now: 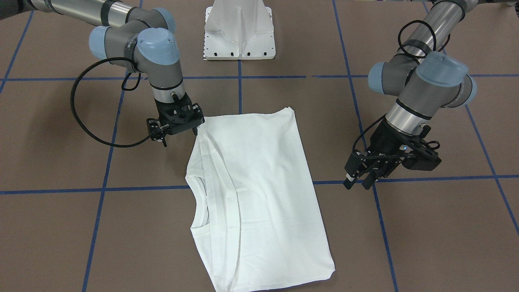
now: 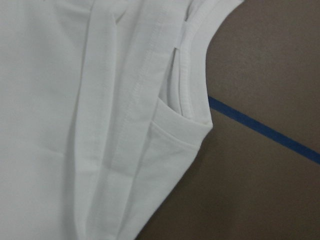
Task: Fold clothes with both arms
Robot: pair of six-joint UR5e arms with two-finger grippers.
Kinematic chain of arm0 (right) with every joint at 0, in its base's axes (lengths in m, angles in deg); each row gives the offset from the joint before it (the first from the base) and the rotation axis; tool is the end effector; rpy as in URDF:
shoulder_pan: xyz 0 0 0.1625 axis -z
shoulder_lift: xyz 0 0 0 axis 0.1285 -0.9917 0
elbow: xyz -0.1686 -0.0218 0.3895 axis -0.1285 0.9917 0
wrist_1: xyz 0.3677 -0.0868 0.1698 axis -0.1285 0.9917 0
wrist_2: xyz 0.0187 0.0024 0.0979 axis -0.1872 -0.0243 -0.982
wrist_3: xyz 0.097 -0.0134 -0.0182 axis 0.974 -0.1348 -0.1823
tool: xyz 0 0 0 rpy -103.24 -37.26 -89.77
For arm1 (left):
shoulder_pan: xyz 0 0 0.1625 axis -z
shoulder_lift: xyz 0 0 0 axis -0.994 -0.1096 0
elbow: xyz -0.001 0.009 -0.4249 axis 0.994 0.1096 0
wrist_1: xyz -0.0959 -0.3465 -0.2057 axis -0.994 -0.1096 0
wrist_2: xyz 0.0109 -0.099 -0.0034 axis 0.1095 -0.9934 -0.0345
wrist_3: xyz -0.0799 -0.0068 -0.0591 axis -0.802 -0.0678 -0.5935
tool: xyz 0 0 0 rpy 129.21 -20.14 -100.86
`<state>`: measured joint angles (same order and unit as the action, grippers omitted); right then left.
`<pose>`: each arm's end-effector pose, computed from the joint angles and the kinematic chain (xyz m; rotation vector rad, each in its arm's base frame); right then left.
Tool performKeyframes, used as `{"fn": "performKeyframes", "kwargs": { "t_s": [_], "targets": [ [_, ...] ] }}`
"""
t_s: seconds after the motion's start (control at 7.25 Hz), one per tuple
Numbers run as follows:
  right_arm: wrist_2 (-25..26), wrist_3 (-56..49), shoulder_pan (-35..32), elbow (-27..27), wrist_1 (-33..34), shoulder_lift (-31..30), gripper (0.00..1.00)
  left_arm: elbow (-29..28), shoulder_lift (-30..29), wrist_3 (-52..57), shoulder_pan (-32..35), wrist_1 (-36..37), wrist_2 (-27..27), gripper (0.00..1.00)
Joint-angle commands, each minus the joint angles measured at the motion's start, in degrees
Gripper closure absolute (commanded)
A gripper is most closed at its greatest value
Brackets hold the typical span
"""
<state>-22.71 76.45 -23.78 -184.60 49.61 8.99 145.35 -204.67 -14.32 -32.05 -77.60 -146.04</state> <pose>-0.5136 -0.4507 0.2765 0.3859 -0.6615 -0.3418 0.3391 -0.5897 0.3394 0.3969 1.1796 -0.3714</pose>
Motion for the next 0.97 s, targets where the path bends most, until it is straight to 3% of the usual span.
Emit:
{"fn": "performKeyframes", "kwargs": {
  "t_s": [0.0, 0.83],
  "targets": [
    [0.2, 1.0, 0.5, 5.9, -0.1, 5.2, 0.00, 1.5, 1.7, 0.0, -0.1, 0.0, -0.2, 0.32],
    [0.5, 0.1, 0.8, 14.3, -0.5, 10.3, 0.00, 1.6, 1.8, -0.1, -0.3, 0.0, -0.1, 0.30]
  ]
}}
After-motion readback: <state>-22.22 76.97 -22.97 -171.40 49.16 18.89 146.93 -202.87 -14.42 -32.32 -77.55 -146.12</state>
